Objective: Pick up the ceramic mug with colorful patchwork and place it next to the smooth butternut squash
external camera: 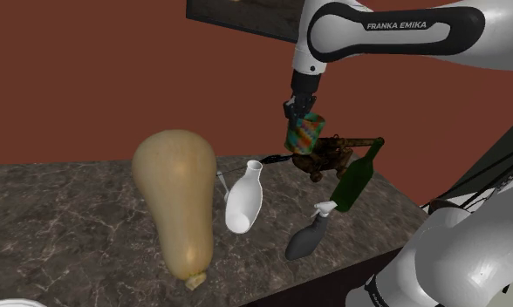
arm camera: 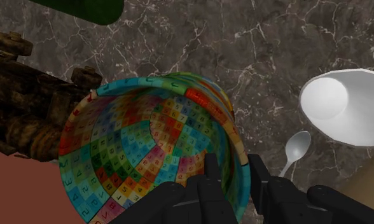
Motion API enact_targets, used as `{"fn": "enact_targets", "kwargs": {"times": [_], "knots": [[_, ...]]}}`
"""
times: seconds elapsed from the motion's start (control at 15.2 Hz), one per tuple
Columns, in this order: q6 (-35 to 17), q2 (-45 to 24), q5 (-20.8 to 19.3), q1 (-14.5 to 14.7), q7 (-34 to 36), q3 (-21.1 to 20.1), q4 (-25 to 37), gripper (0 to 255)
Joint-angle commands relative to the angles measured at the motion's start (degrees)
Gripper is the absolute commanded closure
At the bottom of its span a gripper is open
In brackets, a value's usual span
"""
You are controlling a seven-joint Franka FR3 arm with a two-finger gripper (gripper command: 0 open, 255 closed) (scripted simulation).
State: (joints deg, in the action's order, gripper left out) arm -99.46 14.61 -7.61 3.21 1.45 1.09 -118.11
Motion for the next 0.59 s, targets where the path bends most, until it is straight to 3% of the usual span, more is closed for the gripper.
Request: {"fn": "enact_targets", "kwargs": {"times": [0.0,0.53], "knots": [[-1.8,-0.3,-0.1,-0.1,0.1,0.1,-1.4,255],[-7.9,-1.1,-0.3,-0.1,0.7,0.2,-6.8,255]]}}
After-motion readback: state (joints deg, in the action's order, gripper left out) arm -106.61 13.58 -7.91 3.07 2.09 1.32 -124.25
